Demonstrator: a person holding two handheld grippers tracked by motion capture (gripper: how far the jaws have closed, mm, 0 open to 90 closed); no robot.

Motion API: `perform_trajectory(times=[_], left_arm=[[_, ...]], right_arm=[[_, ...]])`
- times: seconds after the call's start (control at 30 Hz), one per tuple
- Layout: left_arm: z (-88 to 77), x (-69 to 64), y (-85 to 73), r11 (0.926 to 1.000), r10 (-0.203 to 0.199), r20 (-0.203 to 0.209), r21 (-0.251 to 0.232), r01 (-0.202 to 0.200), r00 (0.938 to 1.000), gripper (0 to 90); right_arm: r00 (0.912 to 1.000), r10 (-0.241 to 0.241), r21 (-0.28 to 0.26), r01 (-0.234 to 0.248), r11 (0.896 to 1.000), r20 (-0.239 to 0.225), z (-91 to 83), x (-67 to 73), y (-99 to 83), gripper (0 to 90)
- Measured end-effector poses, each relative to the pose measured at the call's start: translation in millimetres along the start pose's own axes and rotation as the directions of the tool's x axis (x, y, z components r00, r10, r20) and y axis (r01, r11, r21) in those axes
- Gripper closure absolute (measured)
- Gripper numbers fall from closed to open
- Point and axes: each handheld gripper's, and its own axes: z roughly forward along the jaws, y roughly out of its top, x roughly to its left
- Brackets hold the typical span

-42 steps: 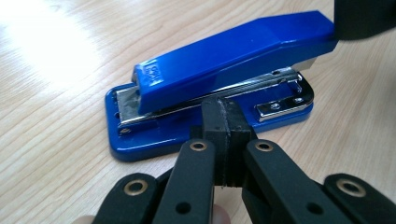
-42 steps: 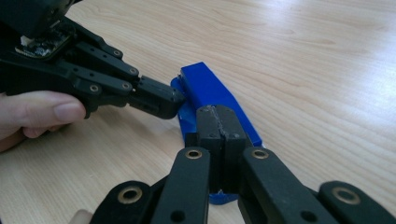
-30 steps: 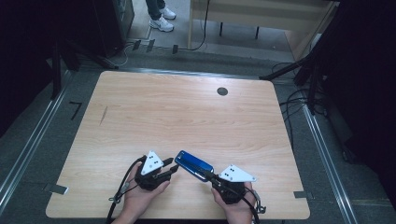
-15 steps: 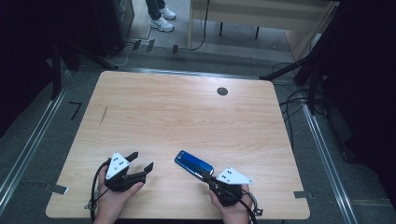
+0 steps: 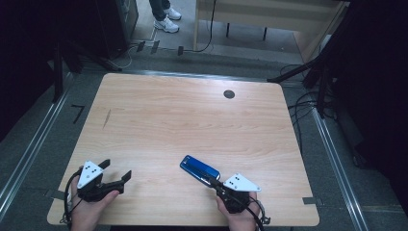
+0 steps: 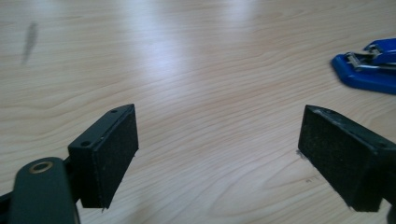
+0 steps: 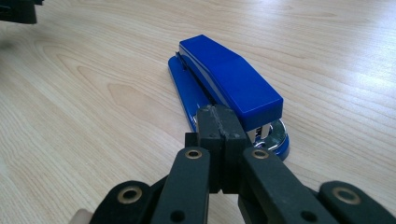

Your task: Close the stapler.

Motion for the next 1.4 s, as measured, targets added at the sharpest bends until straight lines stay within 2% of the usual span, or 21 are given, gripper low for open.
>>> perform_trajectory(times=[0.17,0.37,0.6,0.7,0.97,1.07,1.17,1.4], left_arm=[[-4.3,10.9,-3.4,0.9988,-0.048,-0.027,0.001,0.048,0.9985,9.5],[-3.2,7.2,-4.4,0.9997,-0.021,-0.049,0.014,0.021,0.9986,9.3],[-1.2,8.2,-4.4,0.9993,-0.03,-0.05,0.021,0.031,0.9983,9.3],[-1.5,9.4,-4.6,0.9989,-0.045,-0.045,0.014,0.045,0.998,9.3],[-0.7,9.6,-4.2,0.9989,-0.04,-0.043,0.022,0.041,0.9982,9.3],[-0.5,9.6,-4.1,0.9988,-0.041,-0.043,0.025,0.043,0.9982,9.4],[-0.7,9.6,-4.0,0.9988,-0.039,-0.041,0.028,0.04,0.9984,9.4],[-0.4,9.6,-3.9,0.9988,-0.038,-0.039,0.03,0.039,0.9985,9.5]], right_arm=[[1.0,0.001,0.006,-0.001,1.0,0.006,1.9,0.8,-0.5,90.0],[0.9998,-0.011,0.011,0.011,1.0,0.014,4.9,1.4,-1.1,90.0],[0.9993,-0.023,0.016,0.022,1.0,0.029,7.7,-0.8,-0.3,90.0],[0.9991,-0.018,0.017,0.017,1.0,0.038,9.0,-2.8,0.4,90.0],[0.9979,0.011,0.003,-0.011,1.0,0.064,14.0,-9.0,2.2,90.0],[0.9944,0.036,-0.01,-0.035,0.999,0.099,16.9,-9.7,2.5,90.0],[0.9868,0.05,-0.022,-0.048,0.999,0.154,20.6,-10.4,2.8,90.0],[0.9711,0.093,-0.059,-0.082,0.995,0.22,24.8,-16.6,4.4,90.0]])
